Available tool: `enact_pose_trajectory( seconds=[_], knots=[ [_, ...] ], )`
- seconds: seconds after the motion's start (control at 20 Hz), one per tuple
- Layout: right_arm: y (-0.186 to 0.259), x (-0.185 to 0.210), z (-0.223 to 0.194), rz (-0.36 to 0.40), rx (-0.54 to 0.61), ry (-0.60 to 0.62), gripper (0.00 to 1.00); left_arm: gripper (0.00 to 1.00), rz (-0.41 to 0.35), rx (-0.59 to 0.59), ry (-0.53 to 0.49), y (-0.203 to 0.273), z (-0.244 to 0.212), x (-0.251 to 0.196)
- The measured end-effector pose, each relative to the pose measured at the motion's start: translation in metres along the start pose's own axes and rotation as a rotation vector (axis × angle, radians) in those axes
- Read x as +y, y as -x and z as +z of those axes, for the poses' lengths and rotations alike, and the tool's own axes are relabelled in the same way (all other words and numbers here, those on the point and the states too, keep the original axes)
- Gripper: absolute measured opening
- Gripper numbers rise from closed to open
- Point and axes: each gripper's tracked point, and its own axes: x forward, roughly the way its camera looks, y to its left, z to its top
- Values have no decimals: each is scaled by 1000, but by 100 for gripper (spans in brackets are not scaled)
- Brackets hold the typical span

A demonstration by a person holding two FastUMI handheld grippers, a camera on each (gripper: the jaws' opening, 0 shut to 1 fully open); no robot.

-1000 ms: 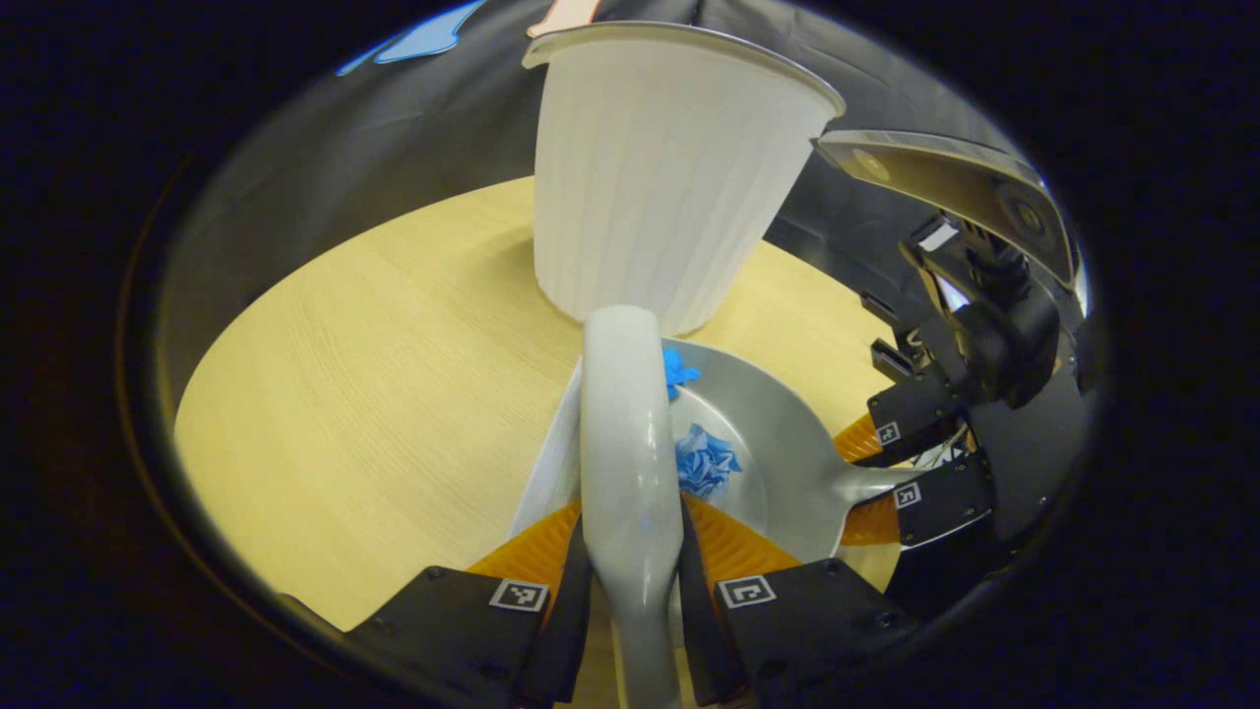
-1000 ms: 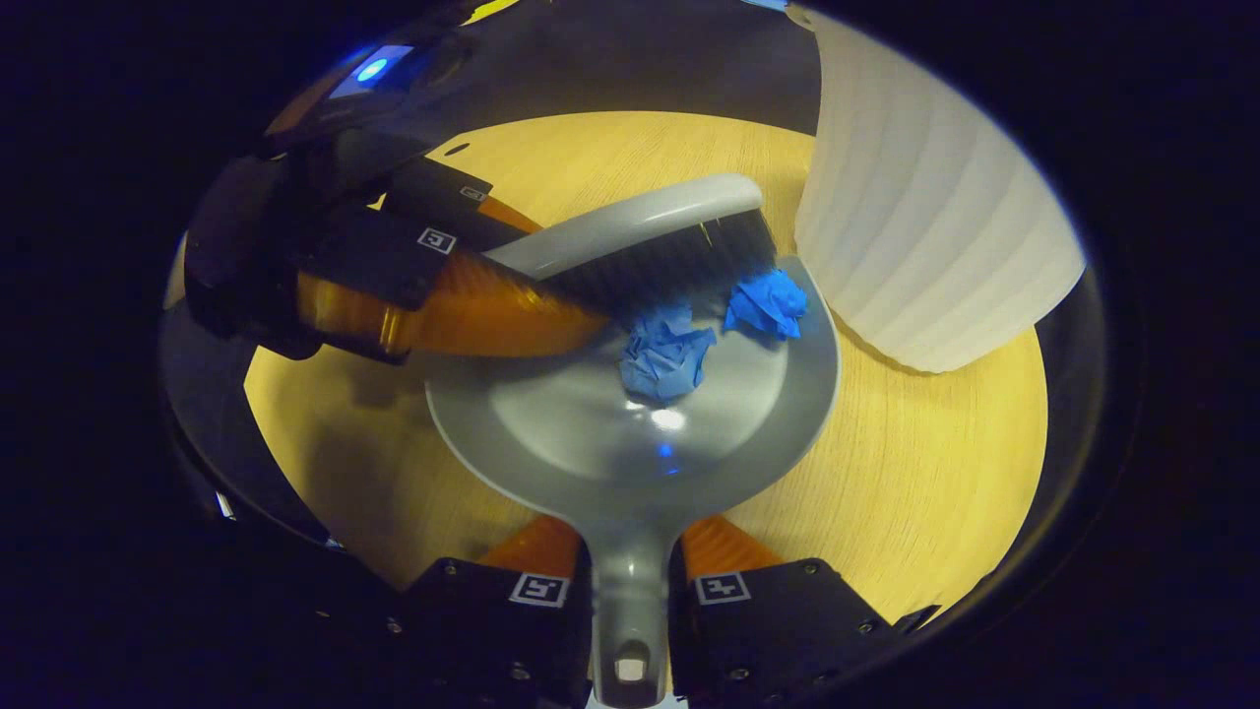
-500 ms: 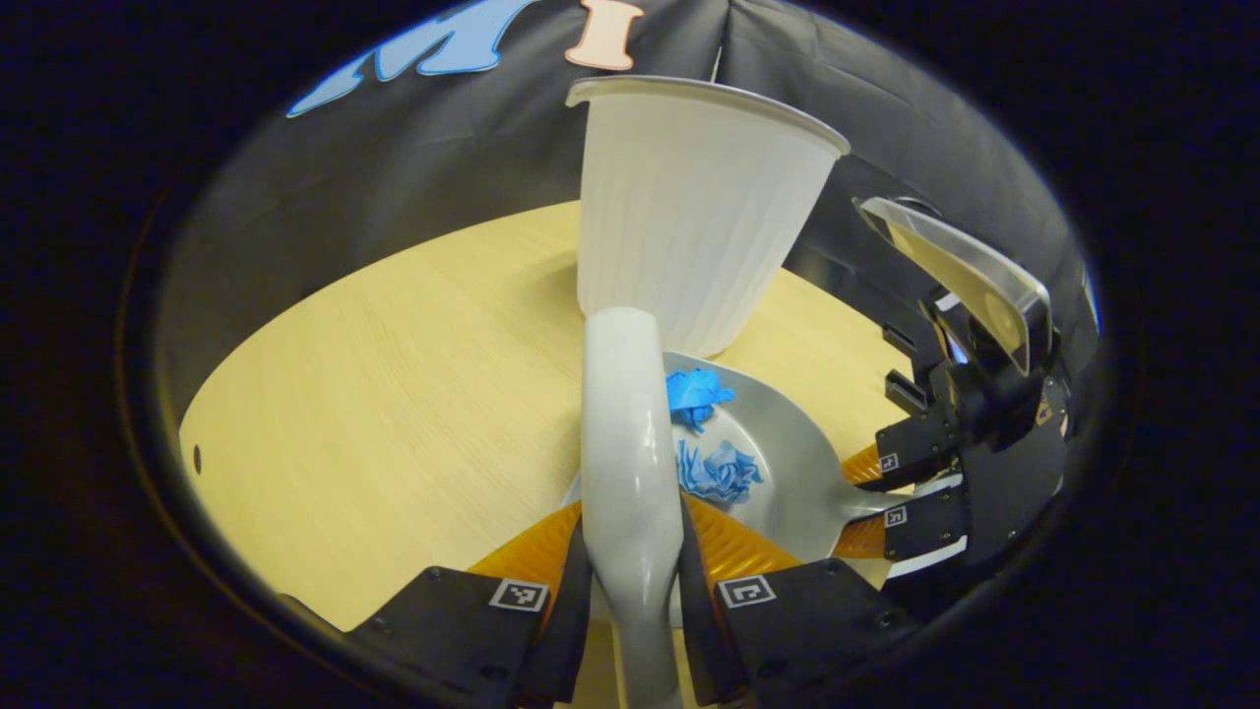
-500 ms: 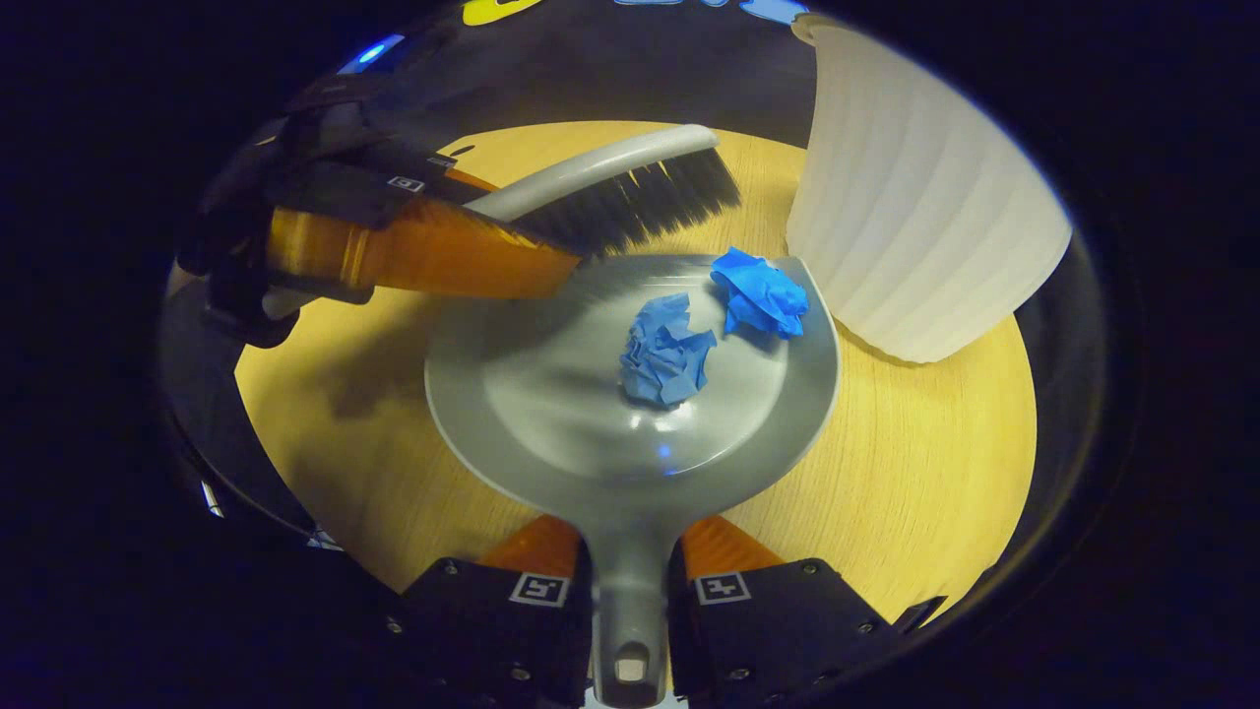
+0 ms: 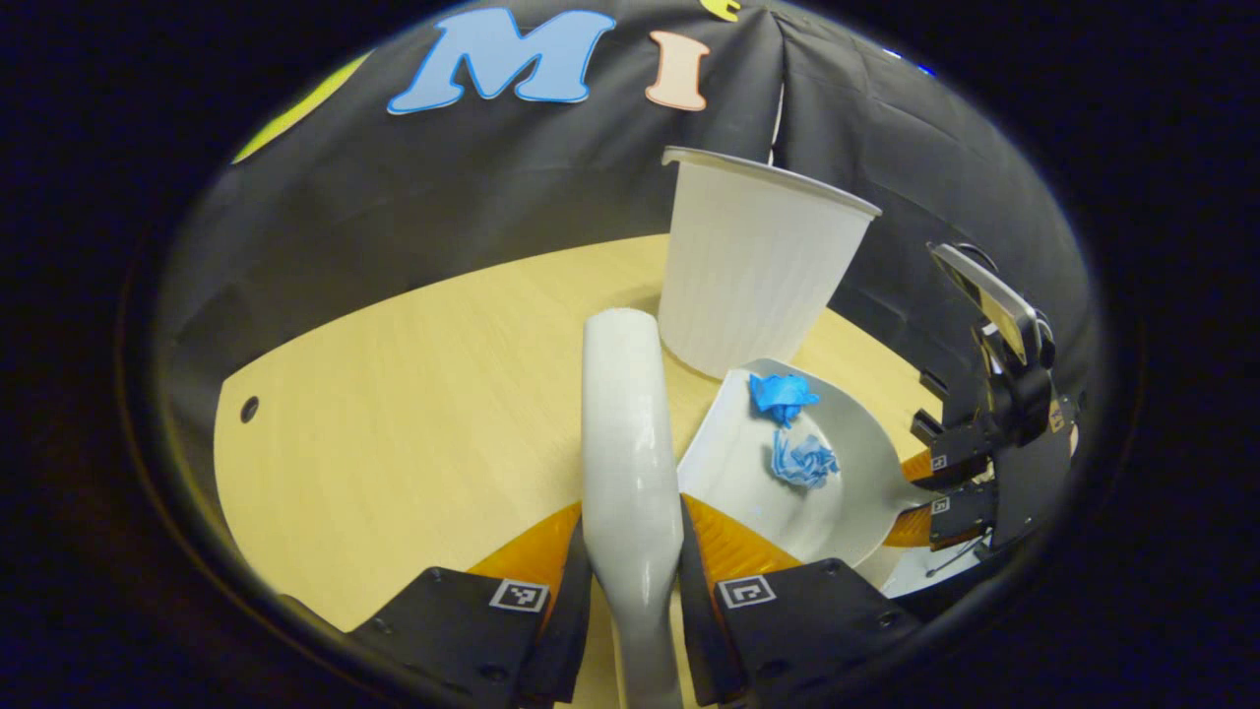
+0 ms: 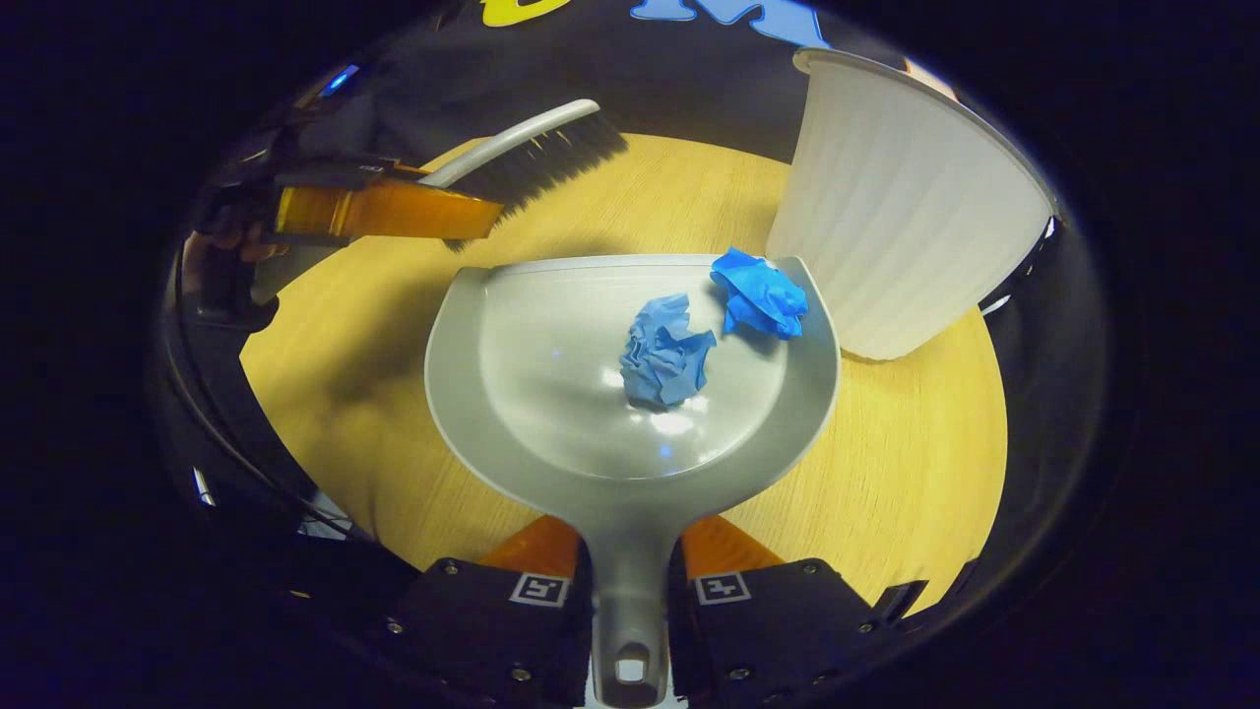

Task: Pick up the small broom and dustpan from the desktop, sweep the trash into the dustpan with the broom, and then empty the trash into the garbage bin.

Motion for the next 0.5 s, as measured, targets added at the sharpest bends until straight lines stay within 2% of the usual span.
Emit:
enact_pose_trajectory(
  seconds=[0.15,0.25,0.35,0.5],
  knots=[
    [0,0,0,-14,5,14,31,48,52,-27,27,-1,-11,18],
    [0,0,0,-15,-3,26,32,51,90,-38,48,-4,-22,30],
    [1,0,0,-6,-10,29,32,46,119,-45,86,-11,-37,35],
    [2,-2,0,6,-35,45,32,46,158,-47,135,-13,-53,44]
  ],
)
